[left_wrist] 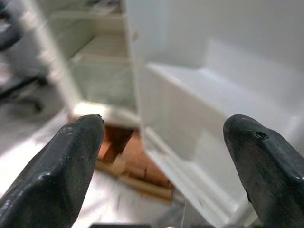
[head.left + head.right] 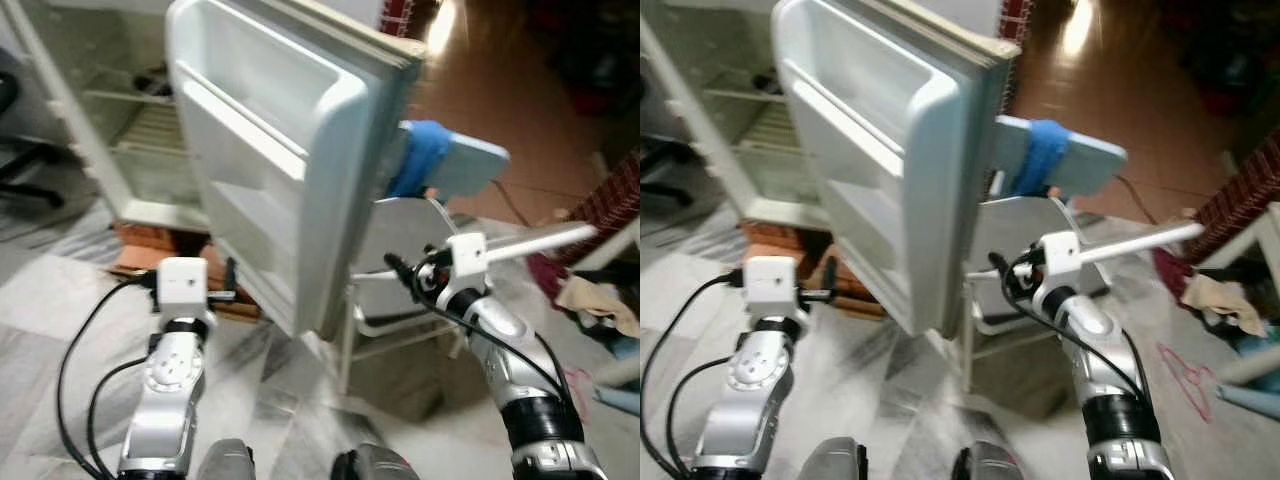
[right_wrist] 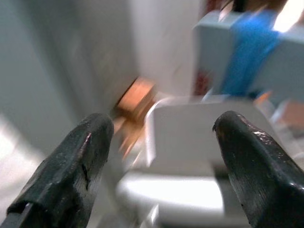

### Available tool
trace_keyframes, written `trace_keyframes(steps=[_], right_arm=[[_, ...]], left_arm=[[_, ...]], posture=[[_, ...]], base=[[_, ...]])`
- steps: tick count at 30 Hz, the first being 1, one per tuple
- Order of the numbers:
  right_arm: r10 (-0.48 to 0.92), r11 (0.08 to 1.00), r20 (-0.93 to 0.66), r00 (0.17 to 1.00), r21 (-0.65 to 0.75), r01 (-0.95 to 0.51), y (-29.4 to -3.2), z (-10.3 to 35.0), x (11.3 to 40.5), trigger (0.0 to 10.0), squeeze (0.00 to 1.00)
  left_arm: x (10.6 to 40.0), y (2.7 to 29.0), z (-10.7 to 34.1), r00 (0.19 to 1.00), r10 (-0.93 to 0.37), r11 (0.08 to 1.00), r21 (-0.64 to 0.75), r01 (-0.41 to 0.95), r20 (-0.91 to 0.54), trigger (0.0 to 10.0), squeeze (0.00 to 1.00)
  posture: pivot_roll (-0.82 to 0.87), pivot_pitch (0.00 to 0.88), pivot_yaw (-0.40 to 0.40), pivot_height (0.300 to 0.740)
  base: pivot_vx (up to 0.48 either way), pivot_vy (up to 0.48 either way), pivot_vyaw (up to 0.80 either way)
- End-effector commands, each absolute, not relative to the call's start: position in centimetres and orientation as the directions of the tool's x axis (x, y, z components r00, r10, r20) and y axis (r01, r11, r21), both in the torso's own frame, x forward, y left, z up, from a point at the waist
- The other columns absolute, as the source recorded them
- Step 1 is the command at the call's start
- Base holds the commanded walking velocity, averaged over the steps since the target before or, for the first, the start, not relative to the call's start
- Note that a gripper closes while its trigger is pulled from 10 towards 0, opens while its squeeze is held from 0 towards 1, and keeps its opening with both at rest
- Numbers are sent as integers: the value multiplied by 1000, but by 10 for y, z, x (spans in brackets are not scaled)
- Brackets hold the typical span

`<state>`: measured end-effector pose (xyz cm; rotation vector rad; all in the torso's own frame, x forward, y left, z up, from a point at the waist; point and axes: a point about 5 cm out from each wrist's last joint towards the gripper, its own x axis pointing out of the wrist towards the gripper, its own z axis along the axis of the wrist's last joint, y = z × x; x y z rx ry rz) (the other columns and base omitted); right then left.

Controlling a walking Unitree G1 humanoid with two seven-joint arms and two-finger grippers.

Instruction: Restocking fridge

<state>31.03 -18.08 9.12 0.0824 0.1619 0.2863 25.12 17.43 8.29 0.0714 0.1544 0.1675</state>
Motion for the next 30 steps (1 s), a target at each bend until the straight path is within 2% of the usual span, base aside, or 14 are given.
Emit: trace_keyframes(steps=[1, 7, 9, 14, 19, 20, 21, 22, 23, 24, 25, 26, 28, 30], right_arm=[[229, 965, -58, 972, 147, -219, -183, 106, 320, 10000, 0], [149, 976, 29, 988, 154, -152, -178, 126, 333, 10000, 0], [61, 983, 45, 997, 170, -68, -176, 132, 343, 10000, 0], [-55, 983, 60, 997, 180, 43, -171, 142, 356, 10000, 0], [-33, 967, 80, 996, 254, 12, -162, 153, 363, 10000, 0], [-7, 961, 90, 996, 274, -18, -159, 155, 364, 10000, 0], [125, 921, 128, 984, 354, -163, -144, 162, 363, 10000, 0], [393, 752, 258, 883, 463, -470, -115, 180, 352, 10000, 0], [492, 643, 321, 809, 493, -586, -105, 188, 342, 10000, 0], [492, 643, 321, 809, 493, -586, -105, 188, 342, 10000, 0], [593, 504, 386, 707, 507, -699, -98, 196, 326, 10000, 0], [593, 504, 386, 707, 507, -699, -98, 196, 326, 10000, 0], [679, 412, 394, 619, 493, -766, -96, 193, 311, 10000, 0], [698, 414, 375, 610, 483, -771, -96, 189, 308, 10000, 0]], left_arm=[[246, 188, 79, 947, 257, 966, 83, -246, -191, 10000, 0], [245, 189, 79, 955, 220, 972, 127, -198, -197, 10000, 0], [245, 181, 81, 970, 167, 977, 166, -137, -179, 10000, 0], [245, 178, 78, 965, 163, 979, 157, -131, -207, 10000, 0], [245, 177, 77, 962, 158, 981, 148, -127, -221, 10000, 0], [245, 177, 77, 962, 156, 981, 147, -126, -222, 10000, 0], [245, 177, 76, 962, 153, 982, 145, -122, -225, 10000, 0], [245, 176, 76, 962, 144, 983, 147, -112, -231, 10000, 0], [245, 175, 75, 963, 138, 983, 148, -105, -233, 10000, 0], [245, 175, 75, 963, 138, 983, 148, -105, -233, 10000, 0], [245, 174, 75, 964, 130, 984, 149, -96, -234, 10000, 0], [245, 174, 75, 964, 130, 984, 149, -96, -234, 10000, 0], [246, 172, 75, 963, 122, 985, 148, -88, -238, 10000, 0], [246, 172, 74, 963, 120, 985, 147, -86, -240, 10000, 0]], posture=[[93, 97, -53, 740], [98, 101, -52, 740], [107, 100, -52, 740], [110, 99, -56, 740], [114, 98, -62, 740], [114, 98, -62, 740], [115, 98, -65, 740], [115, 98, -65, 740], [110, 99, -65, 740], [110, 99, -65, 740], [108, 98, -66, 740], [108, 98, -66, 740], [102, 98, -64, 740], [100, 98, -64, 740]], base=[[0, 0, 0], [0, 0, 641], [0, 0, 0], [0, 0, 0], [0, 0, 0], [0, 0, 0], [0, 0, 0], [0, 0, 0], [0, 0, 0], [0, 0, 0], [0, 0, 0], [0, 0, 0], [0, 0, 0], [0, 0, 0]])
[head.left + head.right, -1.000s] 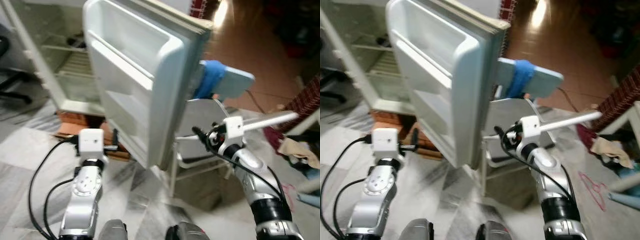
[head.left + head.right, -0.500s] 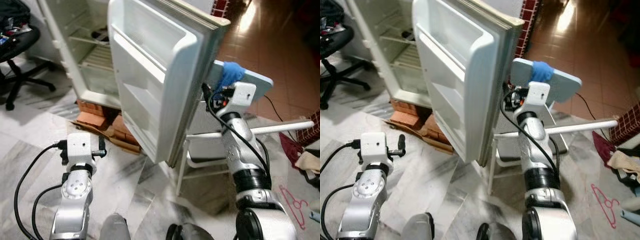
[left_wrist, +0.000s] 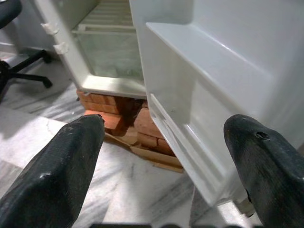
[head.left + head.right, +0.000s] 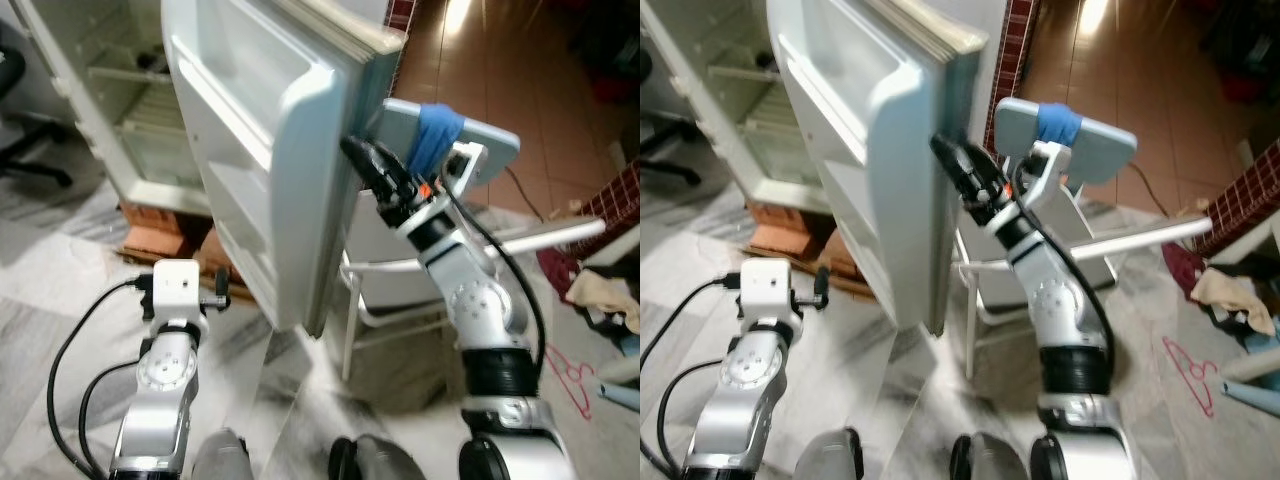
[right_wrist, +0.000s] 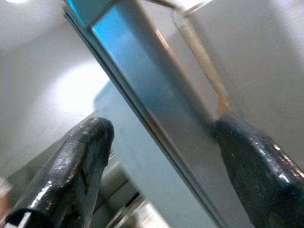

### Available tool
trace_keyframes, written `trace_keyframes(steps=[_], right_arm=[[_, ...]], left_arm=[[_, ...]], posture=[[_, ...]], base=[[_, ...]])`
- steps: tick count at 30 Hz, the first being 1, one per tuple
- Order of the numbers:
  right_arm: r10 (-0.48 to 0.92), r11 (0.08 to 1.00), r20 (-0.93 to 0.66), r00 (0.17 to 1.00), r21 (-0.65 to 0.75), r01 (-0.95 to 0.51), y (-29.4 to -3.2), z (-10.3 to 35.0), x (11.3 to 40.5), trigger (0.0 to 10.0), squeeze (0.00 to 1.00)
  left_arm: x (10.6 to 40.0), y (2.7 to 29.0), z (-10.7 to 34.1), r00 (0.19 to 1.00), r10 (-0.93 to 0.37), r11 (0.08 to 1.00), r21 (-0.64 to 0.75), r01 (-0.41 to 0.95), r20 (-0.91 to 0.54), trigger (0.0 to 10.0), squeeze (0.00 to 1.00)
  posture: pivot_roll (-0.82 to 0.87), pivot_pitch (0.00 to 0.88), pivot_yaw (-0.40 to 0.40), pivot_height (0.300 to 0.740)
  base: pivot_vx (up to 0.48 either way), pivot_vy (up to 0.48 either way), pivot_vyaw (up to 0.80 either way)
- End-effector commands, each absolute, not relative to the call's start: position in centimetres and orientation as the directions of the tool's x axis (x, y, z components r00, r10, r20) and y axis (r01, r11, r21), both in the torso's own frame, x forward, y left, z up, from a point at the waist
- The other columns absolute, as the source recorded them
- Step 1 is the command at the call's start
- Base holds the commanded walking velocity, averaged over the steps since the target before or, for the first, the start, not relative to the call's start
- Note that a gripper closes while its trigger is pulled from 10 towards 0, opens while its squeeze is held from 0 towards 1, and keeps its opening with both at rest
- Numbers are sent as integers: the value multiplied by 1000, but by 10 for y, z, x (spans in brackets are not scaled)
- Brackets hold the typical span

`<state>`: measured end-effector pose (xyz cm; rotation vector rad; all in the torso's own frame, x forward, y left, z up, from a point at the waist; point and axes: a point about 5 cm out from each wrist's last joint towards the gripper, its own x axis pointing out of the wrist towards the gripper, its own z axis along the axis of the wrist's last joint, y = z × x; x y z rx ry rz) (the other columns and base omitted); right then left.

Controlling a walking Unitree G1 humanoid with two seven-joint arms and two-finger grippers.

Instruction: Restocking fridge

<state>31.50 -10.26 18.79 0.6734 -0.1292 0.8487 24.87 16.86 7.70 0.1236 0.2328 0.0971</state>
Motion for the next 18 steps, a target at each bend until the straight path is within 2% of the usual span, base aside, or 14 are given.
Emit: trace_keyframes(steps=[1, 5, 11, 18], right_arm=[[691, 499, 297, 659, 464, -732, -99, 173, 312, 10000, 0], [562, 744, 79, 824, 387, -545, -113, 133, 326, 10000, 0], [515, 806, -5, 857, 343, -483, -118, 120, 320, 10000, 0], [465, 850, -25, 885, 293, -439, -121, 115, 323, 10000, 0]], left_arm=[[247, 171, 74, 963, 113, 986, 145, -79, -246, 10000, 0], [247, 170, 73, 961, 101, 987, 147, -64, -256, 10000, 0], [246, 171, 73, 961, 102, 986, 152, -65, -256, 10000, 0], [246, 170, 73, 961, 98, 986, 157, -58, -259, 10000, 0]], posture=[[98, 99, -63, 740], [99, 102, -61, 740], [106, 105, -62, 740], [109, 110, -63, 740]], base=[[0, 0, 0], [0, 0, 0], [0, 0, 0], [0, 0, 0]])
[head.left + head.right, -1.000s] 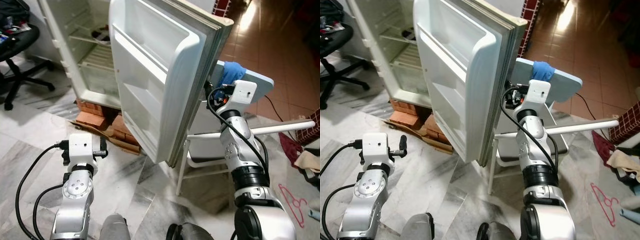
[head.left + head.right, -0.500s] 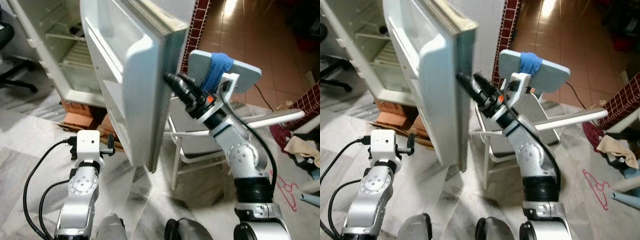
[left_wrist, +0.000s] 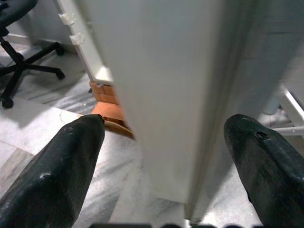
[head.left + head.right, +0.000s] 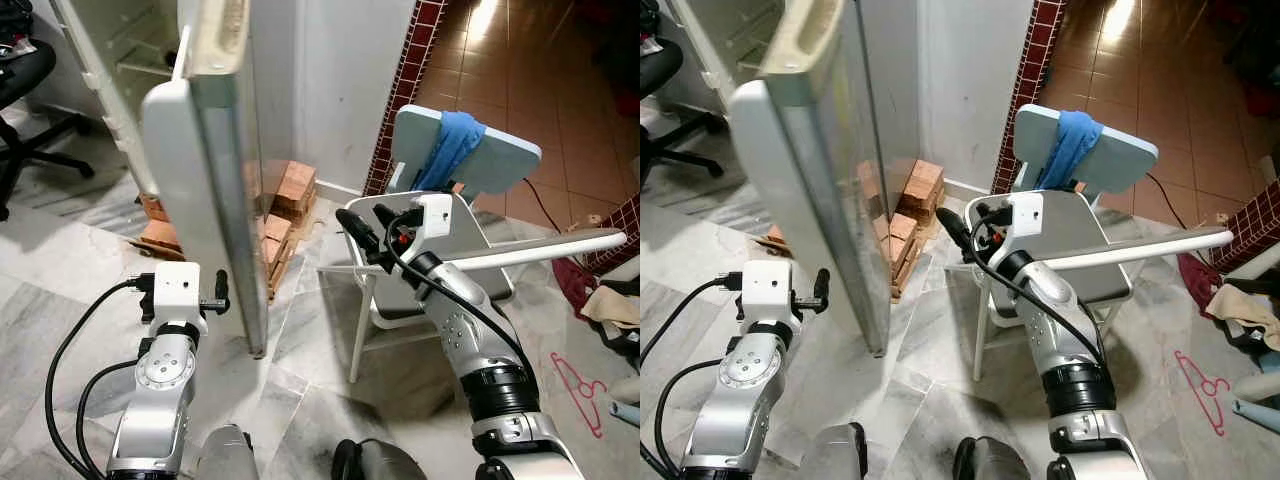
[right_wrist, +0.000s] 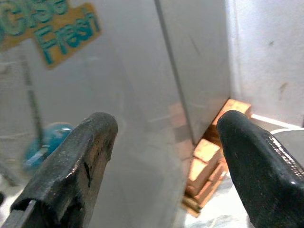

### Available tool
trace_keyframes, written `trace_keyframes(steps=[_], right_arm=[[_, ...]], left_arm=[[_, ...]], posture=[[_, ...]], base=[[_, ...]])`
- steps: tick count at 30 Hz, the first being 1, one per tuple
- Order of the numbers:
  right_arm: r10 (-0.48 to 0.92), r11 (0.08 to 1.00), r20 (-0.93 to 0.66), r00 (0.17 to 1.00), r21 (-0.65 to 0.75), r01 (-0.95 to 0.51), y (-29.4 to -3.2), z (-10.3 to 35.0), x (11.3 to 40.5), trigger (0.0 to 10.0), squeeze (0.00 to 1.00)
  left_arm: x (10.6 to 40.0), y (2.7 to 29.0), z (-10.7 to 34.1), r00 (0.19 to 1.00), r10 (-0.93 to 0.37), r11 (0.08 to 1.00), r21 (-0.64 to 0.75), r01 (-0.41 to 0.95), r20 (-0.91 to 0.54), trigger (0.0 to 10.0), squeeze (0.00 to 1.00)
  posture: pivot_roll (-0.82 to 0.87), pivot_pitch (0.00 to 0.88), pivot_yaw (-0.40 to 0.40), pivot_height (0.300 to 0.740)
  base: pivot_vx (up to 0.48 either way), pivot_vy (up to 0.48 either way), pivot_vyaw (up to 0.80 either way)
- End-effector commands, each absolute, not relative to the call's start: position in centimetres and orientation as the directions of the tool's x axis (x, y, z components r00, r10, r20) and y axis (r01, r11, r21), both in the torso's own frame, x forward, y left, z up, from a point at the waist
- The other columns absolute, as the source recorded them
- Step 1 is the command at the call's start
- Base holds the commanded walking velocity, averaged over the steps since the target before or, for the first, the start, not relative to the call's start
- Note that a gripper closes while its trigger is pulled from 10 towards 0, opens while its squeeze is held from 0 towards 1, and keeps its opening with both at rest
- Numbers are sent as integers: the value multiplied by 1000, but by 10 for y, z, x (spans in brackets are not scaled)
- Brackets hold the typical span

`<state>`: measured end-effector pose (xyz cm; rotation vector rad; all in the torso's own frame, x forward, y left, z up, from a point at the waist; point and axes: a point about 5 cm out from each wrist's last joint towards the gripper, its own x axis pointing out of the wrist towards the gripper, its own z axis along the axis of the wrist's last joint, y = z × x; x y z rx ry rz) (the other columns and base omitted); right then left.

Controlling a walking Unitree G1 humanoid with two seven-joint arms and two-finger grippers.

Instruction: Restocking fridge

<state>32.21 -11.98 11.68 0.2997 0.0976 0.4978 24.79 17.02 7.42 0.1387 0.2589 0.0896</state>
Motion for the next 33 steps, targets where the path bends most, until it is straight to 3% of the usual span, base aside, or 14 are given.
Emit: trace_keyframes(steps=[1, 13, 15, 22, 27, 33], right_arm=[[460, 854, -22, 888, 287, -435, -121, 114, 324, 10000, 0], [462, 863, -39, 886, 249, -439, -117, 106, 319, 10000, 0], [461, 866, -40, 886, 240, -439, -118, 104, 318, 10000, 0], [458, 872, -41, 888, 217, -439, -121, 102, 315, 10000, 0], [456, 874, -40, 889, 213, -438, -120, 100, 313, 10000, 0], [445, 882, -44, 894, 193, -429, -121, 98, 309, 10000, 0]], left_arm=[[246, 170, 74, 961, 98, 986, 158, -58, -259, 10000, 0], [256, 176, 75, 960, 112, 984, 162, -71, -258, 10000, 0], [265, 198, 79, 952, 213, 961, 223, -163, -219, 10000, 0], [277, 249, 91, 918, 368, 897, 319, -308, -148, 10000, 0], [274, 266, 92, 890, 442, 858, 343, -383, -114, 10000, 0], [270, 234, 89, 932, 340, 920, 248, -303, -125, 10000, 0]], posture=[[109, 110, -63, 740], [102, 113, -69, 740], [100, 113, -70, 740], [96, 111, -68, 740], [95, 111, -68, 740], [103, 118, -69, 740]], base=[[0, 0, 0], [0, 0, 0], [0, 0, 0], [0, 0, 0], [0, 0, 0], [0, 0, 0]])
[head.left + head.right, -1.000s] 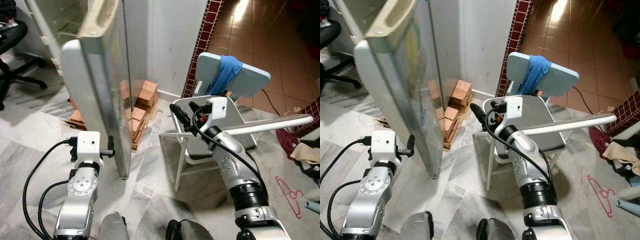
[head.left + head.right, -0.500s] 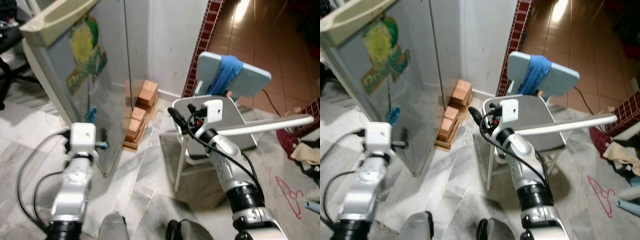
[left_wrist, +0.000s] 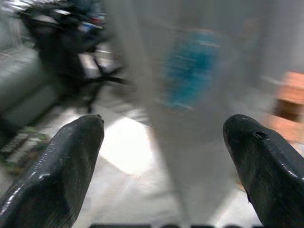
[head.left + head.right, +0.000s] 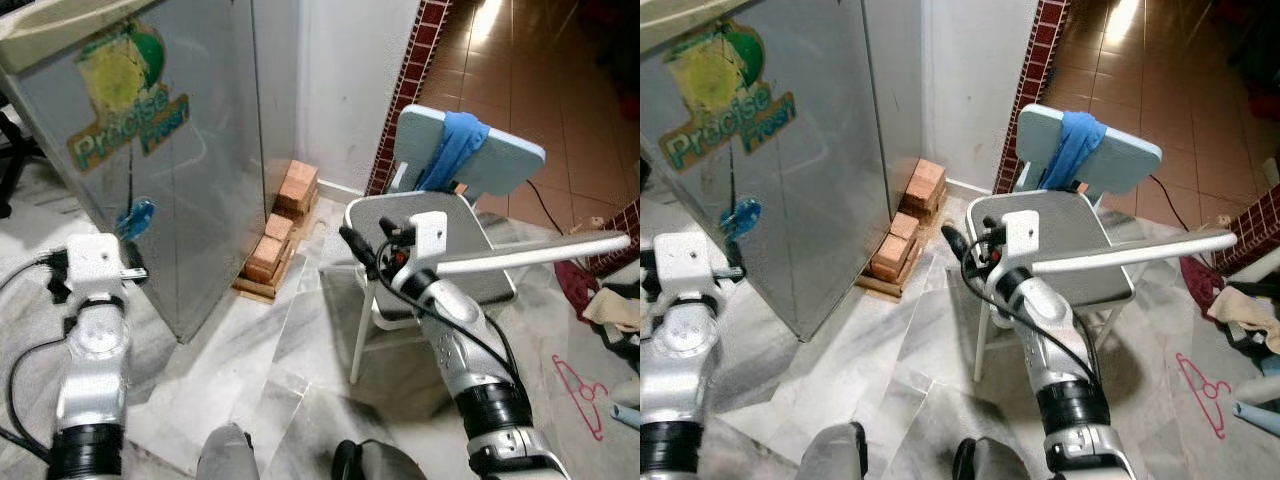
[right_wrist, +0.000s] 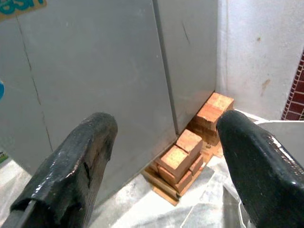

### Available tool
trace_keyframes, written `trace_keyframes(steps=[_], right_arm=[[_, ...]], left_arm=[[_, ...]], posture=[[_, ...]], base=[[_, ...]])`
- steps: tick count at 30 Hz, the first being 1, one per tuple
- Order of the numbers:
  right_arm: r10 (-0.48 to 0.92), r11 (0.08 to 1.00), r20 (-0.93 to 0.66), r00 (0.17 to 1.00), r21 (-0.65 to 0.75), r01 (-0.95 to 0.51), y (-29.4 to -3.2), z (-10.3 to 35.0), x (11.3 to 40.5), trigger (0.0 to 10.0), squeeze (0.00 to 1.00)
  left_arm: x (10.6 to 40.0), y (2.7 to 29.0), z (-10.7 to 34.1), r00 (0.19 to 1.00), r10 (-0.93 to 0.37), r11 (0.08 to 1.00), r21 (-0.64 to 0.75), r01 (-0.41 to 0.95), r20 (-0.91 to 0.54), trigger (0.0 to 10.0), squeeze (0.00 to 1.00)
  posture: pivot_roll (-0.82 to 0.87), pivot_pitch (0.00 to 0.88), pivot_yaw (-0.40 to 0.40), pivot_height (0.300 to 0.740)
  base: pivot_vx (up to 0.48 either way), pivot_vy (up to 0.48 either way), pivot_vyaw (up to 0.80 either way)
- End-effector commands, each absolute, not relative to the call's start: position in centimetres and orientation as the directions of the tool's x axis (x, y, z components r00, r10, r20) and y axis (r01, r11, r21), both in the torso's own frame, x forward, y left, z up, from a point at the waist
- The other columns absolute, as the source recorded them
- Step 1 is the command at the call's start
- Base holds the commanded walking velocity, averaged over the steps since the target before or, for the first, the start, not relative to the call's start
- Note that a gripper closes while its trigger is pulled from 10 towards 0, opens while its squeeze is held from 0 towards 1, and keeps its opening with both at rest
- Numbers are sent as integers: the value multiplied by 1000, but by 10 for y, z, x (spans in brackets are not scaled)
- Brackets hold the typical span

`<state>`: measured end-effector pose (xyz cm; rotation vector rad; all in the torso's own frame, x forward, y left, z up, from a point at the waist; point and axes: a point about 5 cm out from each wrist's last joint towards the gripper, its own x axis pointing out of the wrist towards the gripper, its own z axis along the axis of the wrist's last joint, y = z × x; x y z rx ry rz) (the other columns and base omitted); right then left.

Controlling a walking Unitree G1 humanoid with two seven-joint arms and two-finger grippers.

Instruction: Restocking fridge

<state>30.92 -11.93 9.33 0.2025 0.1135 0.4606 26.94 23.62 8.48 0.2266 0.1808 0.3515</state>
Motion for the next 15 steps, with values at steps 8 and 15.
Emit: trace_keyframes(steps=[8, 15], right_arm=[[285, 951, -55, 957, 141, -275, -151, 98, 300, 10000, 0], [222, 963, -36, 974, 165, -213, -156, 99, 299, 10000, 0]], left_arm=[[251, 189, 92, 977, 191, 966, 193, -170, -94, 10000, 0], [255, 175, 97, 988, 129, 981, 154, -116, -79, 10000, 0]], posture=[[99, 142, -65, 740], [81, 121, -46, 740]], base=[[0, 280, 0], [0, 480, 0]])
